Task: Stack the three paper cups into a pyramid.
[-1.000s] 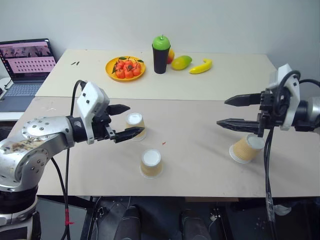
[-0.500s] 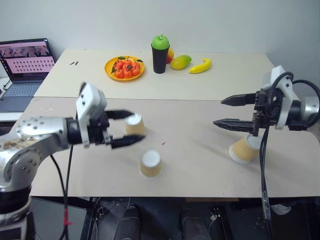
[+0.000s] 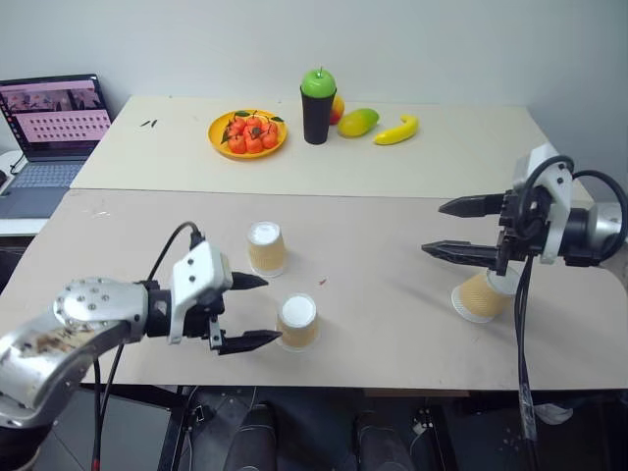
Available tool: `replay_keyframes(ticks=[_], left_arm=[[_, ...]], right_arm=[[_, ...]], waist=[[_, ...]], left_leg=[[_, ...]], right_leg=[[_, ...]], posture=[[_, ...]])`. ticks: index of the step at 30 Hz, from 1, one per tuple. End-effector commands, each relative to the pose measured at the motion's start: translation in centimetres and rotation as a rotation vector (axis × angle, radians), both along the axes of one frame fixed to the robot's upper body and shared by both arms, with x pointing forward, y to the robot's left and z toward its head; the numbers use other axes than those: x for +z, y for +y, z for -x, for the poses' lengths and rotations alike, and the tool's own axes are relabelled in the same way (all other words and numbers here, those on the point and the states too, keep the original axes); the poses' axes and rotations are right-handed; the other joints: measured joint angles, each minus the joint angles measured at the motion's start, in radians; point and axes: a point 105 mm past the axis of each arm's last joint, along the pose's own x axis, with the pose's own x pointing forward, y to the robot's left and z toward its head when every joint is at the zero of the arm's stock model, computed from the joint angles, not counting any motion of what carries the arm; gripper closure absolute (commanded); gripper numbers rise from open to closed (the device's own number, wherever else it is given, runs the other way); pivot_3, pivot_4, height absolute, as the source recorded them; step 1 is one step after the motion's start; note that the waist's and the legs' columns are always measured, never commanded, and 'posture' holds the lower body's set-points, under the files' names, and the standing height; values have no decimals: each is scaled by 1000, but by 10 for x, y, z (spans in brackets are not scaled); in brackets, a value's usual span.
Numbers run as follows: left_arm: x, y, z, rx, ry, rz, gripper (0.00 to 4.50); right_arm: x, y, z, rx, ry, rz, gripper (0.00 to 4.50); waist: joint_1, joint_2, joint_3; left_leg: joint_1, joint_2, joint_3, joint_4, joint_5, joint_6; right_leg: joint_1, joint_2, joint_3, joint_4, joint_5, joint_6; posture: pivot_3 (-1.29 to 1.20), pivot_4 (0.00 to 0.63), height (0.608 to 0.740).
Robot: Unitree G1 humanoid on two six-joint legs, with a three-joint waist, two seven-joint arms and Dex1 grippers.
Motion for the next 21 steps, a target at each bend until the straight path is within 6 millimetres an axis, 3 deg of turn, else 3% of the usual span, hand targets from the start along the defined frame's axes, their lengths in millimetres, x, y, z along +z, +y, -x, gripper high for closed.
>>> replay_keyframes(ticks=[1, 21], left_arm=[[-4, 0, -3, 5, -60, 21, 0], [-21, -19, -25, 60, -127, 111, 0]], right_arm=[[17, -5, 4, -13, -73, 12, 73], [32, -6, 12, -36, -101, 30, 73]], waist=[[1, 0, 0], [1, 0, 0]], left_leg=[[0, 0, 0, 0, 0, 0], [0, 0, 0, 0, 0, 0]], right_leg=[[0, 0, 0, 0, 0, 0], [0, 0, 0, 0, 0, 0]], posture=[[0, 150, 732], [0, 150, 732]])
